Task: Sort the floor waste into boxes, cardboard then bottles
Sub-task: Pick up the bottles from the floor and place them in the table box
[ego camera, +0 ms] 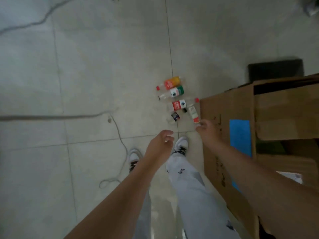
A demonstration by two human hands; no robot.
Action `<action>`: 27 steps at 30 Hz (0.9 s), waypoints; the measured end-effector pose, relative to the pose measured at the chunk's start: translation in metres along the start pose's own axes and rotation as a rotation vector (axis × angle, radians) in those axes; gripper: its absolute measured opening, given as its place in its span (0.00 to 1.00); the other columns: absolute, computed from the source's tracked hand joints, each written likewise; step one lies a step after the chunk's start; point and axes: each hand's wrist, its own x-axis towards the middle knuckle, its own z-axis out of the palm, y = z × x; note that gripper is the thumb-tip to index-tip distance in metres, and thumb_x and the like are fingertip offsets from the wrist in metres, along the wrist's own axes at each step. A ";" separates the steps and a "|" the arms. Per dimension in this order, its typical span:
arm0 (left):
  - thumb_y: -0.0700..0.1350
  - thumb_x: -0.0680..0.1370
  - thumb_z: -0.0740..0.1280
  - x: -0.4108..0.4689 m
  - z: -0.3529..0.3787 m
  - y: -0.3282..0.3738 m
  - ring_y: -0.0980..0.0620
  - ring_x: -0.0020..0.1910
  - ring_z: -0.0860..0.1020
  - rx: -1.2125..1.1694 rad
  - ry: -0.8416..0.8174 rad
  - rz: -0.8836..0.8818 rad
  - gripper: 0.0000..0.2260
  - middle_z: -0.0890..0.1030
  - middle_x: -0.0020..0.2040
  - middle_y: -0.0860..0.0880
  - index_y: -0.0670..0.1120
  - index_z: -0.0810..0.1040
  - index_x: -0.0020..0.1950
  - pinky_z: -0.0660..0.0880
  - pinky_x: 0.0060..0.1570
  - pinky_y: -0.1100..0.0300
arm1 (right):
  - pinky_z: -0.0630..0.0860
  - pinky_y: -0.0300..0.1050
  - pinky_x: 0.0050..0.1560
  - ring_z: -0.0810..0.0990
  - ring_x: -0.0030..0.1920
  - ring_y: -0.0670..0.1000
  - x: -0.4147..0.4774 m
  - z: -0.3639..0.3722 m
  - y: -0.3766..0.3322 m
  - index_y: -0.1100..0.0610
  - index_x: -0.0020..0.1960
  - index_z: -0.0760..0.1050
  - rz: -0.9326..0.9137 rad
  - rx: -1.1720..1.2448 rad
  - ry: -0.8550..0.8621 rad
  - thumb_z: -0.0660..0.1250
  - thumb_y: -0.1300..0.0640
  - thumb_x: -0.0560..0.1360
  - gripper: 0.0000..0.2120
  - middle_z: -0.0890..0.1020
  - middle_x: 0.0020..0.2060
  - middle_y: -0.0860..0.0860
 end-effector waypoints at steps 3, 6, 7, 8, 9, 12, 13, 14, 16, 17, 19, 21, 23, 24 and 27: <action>0.37 0.77 0.57 0.071 0.016 -0.038 0.48 0.51 0.81 -0.060 0.046 -0.019 0.17 0.83 0.54 0.51 0.50 0.75 0.62 0.77 0.50 0.54 | 0.71 0.45 0.43 0.76 0.47 0.55 0.070 0.052 0.033 0.63 0.61 0.76 0.079 -0.012 -0.037 0.66 0.56 0.77 0.16 0.79 0.49 0.56; 0.39 0.78 0.57 0.140 0.025 -0.081 0.49 0.51 0.81 -0.055 0.068 -0.013 0.15 0.83 0.54 0.52 0.50 0.75 0.62 0.77 0.49 0.54 | 0.71 0.47 0.42 0.78 0.43 0.57 0.133 0.108 0.064 0.66 0.45 0.78 0.114 -0.161 -0.143 0.65 0.52 0.77 0.16 0.81 0.43 0.61; 0.39 0.78 0.57 0.161 0.029 -0.096 0.49 0.52 0.81 -0.052 0.076 -0.005 0.15 0.83 0.54 0.52 0.49 0.75 0.62 0.78 0.51 0.53 | 0.71 0.46 0.41 0.77 0.43 0.57 0.153 0.124 0.072 0.64 0.43 0.76 0.139 -0.183 -0.140 0.64 0.51 0.77 0.16 0.80 0.42 0.60; 0.39 0.78 0.57 0.182 0.033 -0.110 0.49 0.53 0.81 -0.054 0.085 0.000 0.15 0.83 0.54 0.51 0.49 0.75 0.62 0.78 0.53 0.51 | 0.71 0.46 0.41 0.77 0.43 0.56 0.173 0.138 0.075 0.62 0.44 0.75 0.174 -0.158 -0.115 0.65 0.50 0.77 0.15 0.79 0.41 0.59; 0.39 0.78 0.58 0.201 0.038 -0.124 0.48 0.53 0.81 -0.059 0.092 -0.009 0.15 0.83 0.53 0.51 0.49 0.75 0.62 0.78 0.55 0.50 | 0.72 0.46 0.42 0.77 0.43 0.56 0.193 0.151 0.077 0.62 0.46 0.75 0.212 -0.115 -0.078 0.65 0.49 0.76 0.14 0.79 0.41 0.58; 0.38 0.78 0.58 0.250 0.055 -0.165 0.48 0.53 0.81 -0.068 0.076 -0.025 0.15 0.83 0.53 0.51 0.48 0.76 0.62 0.77 0.58 0.48 | 0.78 0.49 0.47 0.79 0.45 0.56 0.251 0.182 0.077 0.61 0.56 0.74 0.297 0.000 0.037 0.67 0.47 0.76 0.17 0.77 0.43 0.55; 0.38 0.78 0.58 0.263 0.059 -0.176 0.48 0.53 0.81 -0.052 0.065 -0.017 0.15 0.83 0.52 0.50 0.48 0.76 0.62 0.77 0.58 0.48 | 0.80 0.49 0.48 0.79 0.45 0.56 0.270 0.191 0.076 0.60 0.56 0.74 0.297 0.019 0.051 0.67 0.47 0.77 0.17 0.77 0.44 0.54; 0.38 0.78 0.58 0.275 0.062 -0.186 0.48 0.53 0.81 -0.038 0.052 -0.007 0.15 0.83 0.52 0.51 0.48 0.76 0.62 0.77 0.58 0.47 | 0.80 0.49 0.49 0.78 0.44 0.55 0.286 0.199 0.075 0.60 0.56 0.74 0.297 0.033 0.064 0.67 0.46 0.77 0.17 0.77 0.44 0.54; 0.39 0.78 0.58 0.296 0.065 -0.203 0.48 0.53 0.81 -0.024 0.040 0.000 0.15 0.83 0.52 0.51 0.48 0.75 0.62 0.76 0.58 0.47 | 0.79 0.46 0.46 0.78 0.43 0.54 0.314 0.214 0.075 0.61 0.56 0.74 0.320 0.084 0.105 0.66 0.46 0.77 0.18 0.79 0.46 0.54; 0.40 0.78 0.58 0.305 0.066 -0.209 0.48 0.53 0.81 -0.019 0.041 -0.003 0.15 0.83 0.53 0.51 0.48 0.75 0.63 0.76 0.58 0.47 | 0.78 0.44 0.45 0.80 0.44 0.54 0.327 0.221 0.078 0.62 0.58 0.75 0.335 0.108 0.122 0.67 0.47 0.77 0.19 0.81 0.48 0.54; 0.42 0.78 0.57 0.316 0.066 -0.220 0.48 0.53 0.81 -0.023 0.046 -0.007 0.15 0.83 0.54 0.50 0.48 0.74 0.64 0.76 0.59 0.47 | 0.79 0.44 0.46 0.82 0.47 0.54 0.342 0.229 0.081 0.62 0.61 0.76 0.357 0.150 0.148 0.68 0.49 0.76 0.20 0.82 0.51 0.55; 0.44 0.78 0.57 0.320 0.066 -0.227 0.48 0.54 0.81 -0.019 0.042 -0.011 0.15 0.83 0.54 0.50 0.49 0.74 0.64 0.75 0.60 0.47 | 0.81 0.46 0.48 0.83 0.46 0.54 0.349 0.233 0.085 0.61 0.60 0.76 0.397 0.249 0.173 0.69 0.50 0.74 0.19 0.83 0.50 0.55; 0.44 0.79 0.58 0.317 0.064 -0.228 0.48 0.55 0.81 -0.004 0.028 -0.027 0.15 0.83 0.54 0.50 0.50 0.74 0.64 0.75 0.60 0.47 | 0.82 0.50 0.50 0.83 0.47 0.55 0.345 0.233 0.091 0.62 0.60 0.75 0.452 0.340 0.174 0.71 0.52 0.71 0.22 0.83 0.49 0.56; 0.44 0.79 0.58 0.312 0.063 -0.227 0.49 0.55 0.81 0.001 0.022 -0.032 0.14 0.83 0.55 0.50 0.50 0.74 0.64 0.75 0.60 0.47 | 0.82 0.52 0.51 0.83 0.47 0.55 0.339 0.232 0.096 0.63 0.60 0.74 0.469 0.357 0.166 0.72 0.53 0.70 0.23 0.83 0.49 0.56; 0.47 0.77 0.58 0.288 0.057 -0.212 0.48 0.54 0.81 0.022 0.011 -0.034 0.16 0.83 0.55 0.48 0.50 0.74 0.63 0.75 0.60 0.47 | 0.83 0.54 0.49 0.83 0.47 0.57 0.310 0.220 0.108 0.64 0.60 0.75 0.475 0.359 0.175 0.74 0.53 0.68 0.25 0.83 0.51 0.58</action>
